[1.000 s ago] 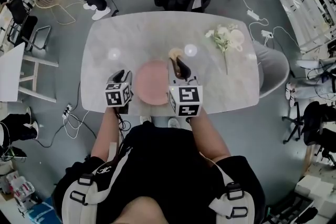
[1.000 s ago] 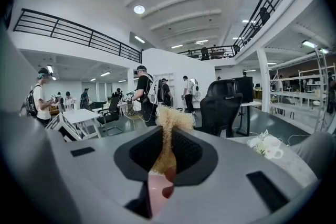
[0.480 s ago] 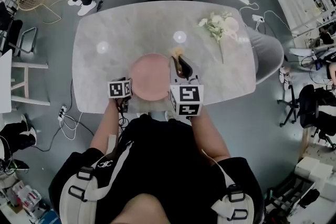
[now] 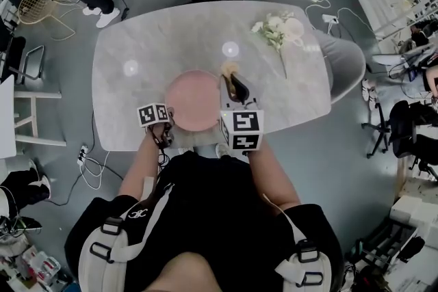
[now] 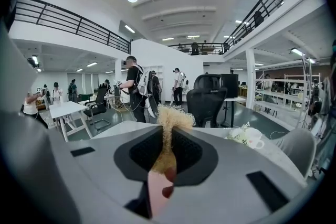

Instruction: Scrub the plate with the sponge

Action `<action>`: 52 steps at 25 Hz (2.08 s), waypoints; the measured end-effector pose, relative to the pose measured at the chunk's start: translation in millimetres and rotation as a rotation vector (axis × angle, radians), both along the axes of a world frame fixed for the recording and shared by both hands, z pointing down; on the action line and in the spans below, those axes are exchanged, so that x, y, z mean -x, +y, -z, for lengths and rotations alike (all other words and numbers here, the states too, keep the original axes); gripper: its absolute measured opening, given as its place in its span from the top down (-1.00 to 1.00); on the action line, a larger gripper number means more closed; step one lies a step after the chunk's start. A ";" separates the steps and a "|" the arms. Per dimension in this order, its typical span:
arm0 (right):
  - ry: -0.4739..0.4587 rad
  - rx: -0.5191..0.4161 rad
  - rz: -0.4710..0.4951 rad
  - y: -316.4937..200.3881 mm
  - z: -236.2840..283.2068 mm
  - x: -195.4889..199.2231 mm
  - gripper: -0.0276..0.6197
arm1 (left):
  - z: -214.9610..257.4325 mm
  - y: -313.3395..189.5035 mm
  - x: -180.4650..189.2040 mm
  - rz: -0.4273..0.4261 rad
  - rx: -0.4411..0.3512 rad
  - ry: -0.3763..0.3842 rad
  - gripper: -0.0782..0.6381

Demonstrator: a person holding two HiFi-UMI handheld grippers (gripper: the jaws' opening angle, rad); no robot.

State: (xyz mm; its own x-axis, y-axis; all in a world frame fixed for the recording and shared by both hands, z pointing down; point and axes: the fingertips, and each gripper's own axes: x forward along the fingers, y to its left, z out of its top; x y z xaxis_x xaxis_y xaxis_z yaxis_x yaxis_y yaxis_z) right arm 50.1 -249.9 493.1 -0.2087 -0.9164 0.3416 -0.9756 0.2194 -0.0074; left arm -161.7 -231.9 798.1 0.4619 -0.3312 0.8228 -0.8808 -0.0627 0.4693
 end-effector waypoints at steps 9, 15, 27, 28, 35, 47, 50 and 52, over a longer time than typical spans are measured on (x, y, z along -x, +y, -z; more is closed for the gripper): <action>-0.024 -0.001 0.003 7.2 0.0 -2.2 0.75 | 46.0 -15.9 4.9 0.103 -0.061 0.079 0.73; -0.041 -0.008 0.039 7.7 1.0 4.8 0.75 | 122.6 -42.7 -19.3 0.067 -0.216 0.134 0.73; 0.014 0.042 0.212 -9.5 -12.9 55.5 0.75 | 218.8 -27.0 -112.3 -0.160 -0.390 0.218 0.73; 0.018 0.046 0.220 -12.7 -15.9 58.1 0.75 | 222.6 -25.6 -117.6 -0.180 -0.400 0.215 0.73; 0.075 0.079 0.180 -31.2 -33.3 47.1 0.75 | 236.0 -19.6 -140.5 -0.226 -0.429 0.256 0.73; 0.109 0.080 0.070 -45.6 -39.8 3.9 0.75 | 237.4 -7.2 -149.9 -0.285 -0.459 0.217 0.70; 0.121 0.082 0.015 -53.9 -36.0 -21.8 0.75 | 247.1 -7.5 -155.6 -0.309 -0.477 0.254 0.67; 0.144 0.097 -0.008 -54.6 -38.5 -36.5 0.75 | 250.5 -7.1 -156.2 -0.328 -0.493 0.262 0.65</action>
